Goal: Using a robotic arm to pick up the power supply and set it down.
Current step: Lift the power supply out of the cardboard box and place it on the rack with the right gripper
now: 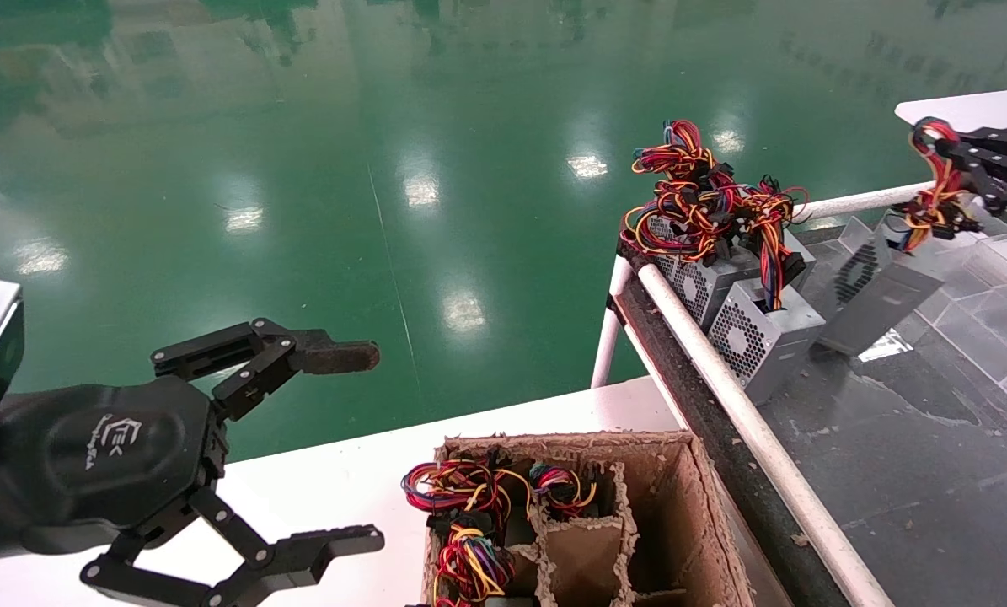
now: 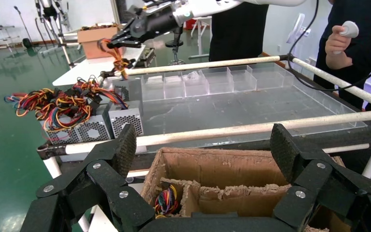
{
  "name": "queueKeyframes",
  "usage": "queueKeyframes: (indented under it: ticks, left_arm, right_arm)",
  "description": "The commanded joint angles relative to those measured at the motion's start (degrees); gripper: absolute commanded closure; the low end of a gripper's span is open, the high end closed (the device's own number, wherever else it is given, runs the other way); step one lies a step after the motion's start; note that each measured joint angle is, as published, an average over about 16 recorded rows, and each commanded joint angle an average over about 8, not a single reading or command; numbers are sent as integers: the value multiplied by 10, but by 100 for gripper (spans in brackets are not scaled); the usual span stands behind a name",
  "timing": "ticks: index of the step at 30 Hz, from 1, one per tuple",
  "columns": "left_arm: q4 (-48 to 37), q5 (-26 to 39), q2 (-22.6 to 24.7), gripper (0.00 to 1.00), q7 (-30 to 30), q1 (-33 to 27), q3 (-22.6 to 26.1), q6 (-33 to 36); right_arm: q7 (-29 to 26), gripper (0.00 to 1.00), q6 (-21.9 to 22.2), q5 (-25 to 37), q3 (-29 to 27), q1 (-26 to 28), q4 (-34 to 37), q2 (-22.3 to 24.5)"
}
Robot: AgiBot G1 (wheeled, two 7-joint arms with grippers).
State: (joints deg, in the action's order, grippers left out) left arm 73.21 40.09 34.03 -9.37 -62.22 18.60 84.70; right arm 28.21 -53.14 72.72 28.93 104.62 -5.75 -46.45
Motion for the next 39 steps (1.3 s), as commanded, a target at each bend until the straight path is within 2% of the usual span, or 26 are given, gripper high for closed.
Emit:
queueKeyframes:
  ticks: [1, 19, 29, 31, 37, 39]
  left_arm:
    - [0, 0, 0, 0, 0, 0, 0, 0]
    - [0, 0, 0, 0, 0, 0, 0, 0]
    - [0, 0, 0, 0, 0, 0, 1, 0]
    - [0, 0, 0, 0, 0, 0, 1, 0]
    - [0, 0, 0, 0, 0, 0, 1, 0]
    - [0, 0, 0, 0, 0, 0, 1, 0]
  right_arm:
    - [5, 100, 15, 8, 5, 10, 13, -16]
    - [24, 100, 68, 31, 21, 44, 44, -119]
    - [33, 98, 73, 39, 26, 37, 55, -140]
    - [33, 86, 72, 37, 26, 35, 57, -139]
    - [32, 12, 70, 33, 22, 32, 58, -138]
    - [31, 0, 68, 32, 22, 32, 58, -137]
